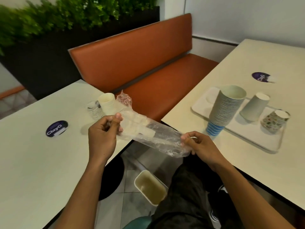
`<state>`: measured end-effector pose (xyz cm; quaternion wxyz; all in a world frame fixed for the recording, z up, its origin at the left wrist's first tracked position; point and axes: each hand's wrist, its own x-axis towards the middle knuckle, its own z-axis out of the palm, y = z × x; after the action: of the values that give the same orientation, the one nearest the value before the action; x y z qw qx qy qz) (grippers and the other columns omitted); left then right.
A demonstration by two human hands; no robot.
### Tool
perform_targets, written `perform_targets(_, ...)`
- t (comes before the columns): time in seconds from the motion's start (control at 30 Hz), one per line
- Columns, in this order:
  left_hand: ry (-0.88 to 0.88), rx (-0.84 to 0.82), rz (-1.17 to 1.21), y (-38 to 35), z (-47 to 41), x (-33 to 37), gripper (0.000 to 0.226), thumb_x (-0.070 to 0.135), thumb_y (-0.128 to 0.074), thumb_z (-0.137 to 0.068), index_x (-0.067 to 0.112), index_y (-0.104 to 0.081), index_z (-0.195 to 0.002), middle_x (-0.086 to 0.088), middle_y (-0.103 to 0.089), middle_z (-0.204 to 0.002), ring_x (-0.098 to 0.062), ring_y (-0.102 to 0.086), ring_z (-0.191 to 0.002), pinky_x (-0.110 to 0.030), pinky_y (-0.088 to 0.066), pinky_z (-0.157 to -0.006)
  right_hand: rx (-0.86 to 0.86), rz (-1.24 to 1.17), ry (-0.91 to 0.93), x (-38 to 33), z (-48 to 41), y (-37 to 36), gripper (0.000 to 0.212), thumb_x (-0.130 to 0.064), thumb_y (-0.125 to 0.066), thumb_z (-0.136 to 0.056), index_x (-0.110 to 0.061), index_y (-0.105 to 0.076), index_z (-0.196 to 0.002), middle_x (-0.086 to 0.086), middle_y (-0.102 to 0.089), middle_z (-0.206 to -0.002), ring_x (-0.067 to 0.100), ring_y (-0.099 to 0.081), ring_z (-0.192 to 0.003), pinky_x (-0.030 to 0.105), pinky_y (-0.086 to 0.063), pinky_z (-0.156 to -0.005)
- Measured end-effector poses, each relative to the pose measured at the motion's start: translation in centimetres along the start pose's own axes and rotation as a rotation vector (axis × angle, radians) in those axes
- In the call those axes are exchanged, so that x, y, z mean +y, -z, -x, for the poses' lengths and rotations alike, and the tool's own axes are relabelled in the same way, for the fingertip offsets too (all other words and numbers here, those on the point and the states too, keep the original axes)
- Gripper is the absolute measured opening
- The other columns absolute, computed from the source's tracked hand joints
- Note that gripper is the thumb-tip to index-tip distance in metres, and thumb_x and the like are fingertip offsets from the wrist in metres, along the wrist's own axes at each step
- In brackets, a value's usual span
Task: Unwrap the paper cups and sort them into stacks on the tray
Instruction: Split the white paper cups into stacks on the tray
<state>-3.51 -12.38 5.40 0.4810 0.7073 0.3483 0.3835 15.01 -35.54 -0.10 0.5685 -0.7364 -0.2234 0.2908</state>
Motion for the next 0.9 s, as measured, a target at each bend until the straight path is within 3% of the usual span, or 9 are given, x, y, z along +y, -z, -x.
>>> perform_targets(0.07,0.006,0.035,0.004,1.5,0.0,-0.5,0.03,0.046,-0.059,-0.101,0.023,-0.076,-0.091,0.003,-0.067,-0.069,-0.005,-0.059,-0.067,-0.018,-0.049,-0.071,-0.034,-0.052,-0.079,-0.3,-1.0,-2.6,0.05,-0.067,-0.063,-0.084,-0.022,-0.076,-0.099,0.0,-0.08,-0.095,0.015,-0.072,-0.079,0.045,-0.058,-0.084)
perform_targets(0.2,0.019,0.109,0.038,4.3,-0.5,-2.3,0.025,0.04,-0.055,-0.105,0.025,-0.073,-0.095,-0.001,-0.067,-0.07,-0.008,-0.061,-0.068,-0.014,-0.05,-0.069,-0.329,-0.092,-0.219,-0.9,-2.0,-7.1,0.038,-0.062,-0.063,-0.088,-0.029,-0.078,-0.099,-0.003,-0.08,-0.098,0.021,-0.077,-0.092,0.041,-0.06,-0.087)
perform_targets(0.27,0.047,0.153,0.049,5.6,-0.8,-3.4,0.026,0.039,-0.055,-0.106,0.023,-0.073,-0.095,0.003,-0.066,-0.068,-0.008,-0.063,-0.068,-0.013,-0.049,-0.069,-0.374,-0.081,-0.25,-0.1,-2.5,-9.2,0.045,-0.045,-0.081,-0.081,-0.015,-0.073,-0.113,0.007,-0.079,-0.099,0.024,-0.075,-0.086,0.043,-0.061,-0.084)
perform_targets(0.33,0.083,0.229,0.044,7.3,-1.3,-4.7,0.028,0.039,-0.055,-0.106,0.021,-0.073,-0.093,0.004,-0.063,-0.064,-0.008,-0.06,-0.063,-0.013,-0.047,-0.063,-0.363,-0.111,-0.24,0.6,-3.2,-11.1,0.041,-0.029,-0.086,-0.079,-0.002,-0.072,-0.106,0.01,-0.074,-0.081,0.022,-0.068,-0.07,0.038,-0.058,-0.071)
perform_targets(0.4,0.116,0.317,0.029,9.4,-2.1,-6.2,0.03,0.04,-0.056,-0.105,0.02,-0.073,-0.09,0.004,-0.059,-0.06,-0.007,-0.054,-0.057,-0.015,-0.043,-0.056,-0.361,-0.106,-0.21,1.0,-3.8,-12.9,0.029,-0.029,-0.081,-0.084,-0.002,-0.071,-0.085,0.007,-0.064,-0.065,0.019,-0.059,-0.06,0.03,-0.052,-0.06)
perform_targets(0.5,0.154,0.395,-0.042,12.5,-3.5,-8.4,0.035,0.045,-0.058,-0.104,0.019,-0.074,-0.086,0.002,-0.059,-0.059,-0.005,-0.051,-0.053,-0.014,-0.04,-0.052,-0.4,-0.062,-0.214,1.0,-4.5,-15.6,0.041,-0.04,-0.07,-0.093,-0.007,-0.069,-0.069,0.009,-0.064,-0.062,0.018,-0.056,-0.057,0.027,-0.048,-0.056)
perform_targets(0.63,0.194,0.468,-0.189,16.3,-6.2,-11.3,0.039,0.051,-0.063,-0.1,0.016,-0.073,-0.084,-0.001,-0.065,-0.065,-0.001,-0.055,-0.053,-0.014,-0.043,-0.058,-0.556,0.013,-0.29,1.2,-5.4,-19.9,0.062,-0.051,-0.055,-0.1,0.008,-0.073,-0.093,0.019,-0.077,-0.084,0.022,-0.07,-0.071,0.035,-0.053,-0.071)
perform_targets(0.73,0.221,0.581,-0.116,18.9,-8.1,-13.1,0.028,0.051,-0.064,-0.099,0.024,-0.07,-0.093,-0.002,-0.073,-0.085,-0.006,-0.064,-0.07,-0.025,-0.055,-0.072,-0.55,0.01,-0.365,1.2,-5.9,-23.6,0.059,-0.05,-0.048,-0.105,0.004,-0.071,-0.108,0.018,-0.079,-0.091,0.027,-0.074,-0.081,0.04,-0.058,-0.08)
perform_targets(0.9,0.387,0.702,0.118,19.8,-6.9,-16.7,0.024,0.042,-0.059,-0.103,0.022,-0.062,-0.116,0.0,-0.068,-0.108,-0.017,-0.066,-0.097,-0.039,-0.058,-0.083,-0.603,-0.025,-0.448,0.8,-6.4,-28.7,0.057,-0.052,-0.038,-0.108,-0.006,-0.071,-0.108,0.011,-0.078,-0.09,0.024,-0.069,-0.08,0.033,-0.051,-0.069)
